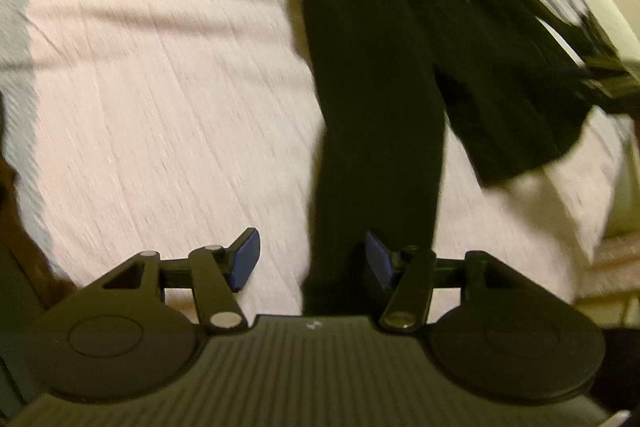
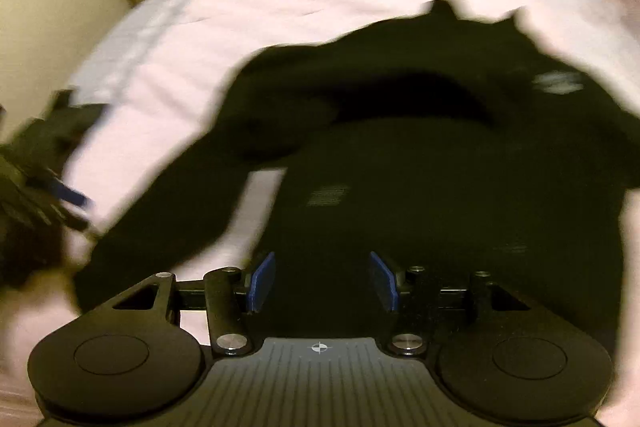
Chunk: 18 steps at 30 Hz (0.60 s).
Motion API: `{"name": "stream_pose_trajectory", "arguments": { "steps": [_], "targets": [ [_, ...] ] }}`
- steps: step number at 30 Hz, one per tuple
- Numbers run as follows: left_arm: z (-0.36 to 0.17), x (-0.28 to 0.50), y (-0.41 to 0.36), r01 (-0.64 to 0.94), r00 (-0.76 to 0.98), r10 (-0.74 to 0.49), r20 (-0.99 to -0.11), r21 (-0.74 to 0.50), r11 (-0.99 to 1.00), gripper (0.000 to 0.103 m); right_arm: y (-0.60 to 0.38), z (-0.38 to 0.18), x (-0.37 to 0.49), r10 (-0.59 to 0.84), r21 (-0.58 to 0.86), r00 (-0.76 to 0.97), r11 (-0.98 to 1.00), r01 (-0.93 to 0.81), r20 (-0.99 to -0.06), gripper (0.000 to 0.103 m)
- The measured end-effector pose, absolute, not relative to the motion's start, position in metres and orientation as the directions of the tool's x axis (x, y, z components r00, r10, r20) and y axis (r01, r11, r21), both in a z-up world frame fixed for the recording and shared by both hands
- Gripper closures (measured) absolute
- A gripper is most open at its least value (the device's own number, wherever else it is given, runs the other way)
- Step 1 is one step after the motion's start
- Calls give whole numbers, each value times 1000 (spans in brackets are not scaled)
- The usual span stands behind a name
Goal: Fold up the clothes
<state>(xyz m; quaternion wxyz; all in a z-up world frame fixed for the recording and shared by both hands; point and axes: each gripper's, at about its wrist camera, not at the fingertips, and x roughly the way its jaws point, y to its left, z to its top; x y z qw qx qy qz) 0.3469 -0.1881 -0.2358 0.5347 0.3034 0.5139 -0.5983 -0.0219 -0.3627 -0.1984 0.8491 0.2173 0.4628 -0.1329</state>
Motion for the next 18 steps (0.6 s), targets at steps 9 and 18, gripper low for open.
{"name": "stream_pose_trajectory", "arguments": {
  "steps": [9,18],
  "targets": [
    [-255,315,-169,979,-199,-299,-933,-201,-23,97,-326,-221,52,50,277,478,866,417,-877,47],
    [-147,431,-124,950,297,-418,-859,222,220,88,-349,-200,26,-56,189,463,864,466,-885,47]
  ]
}}
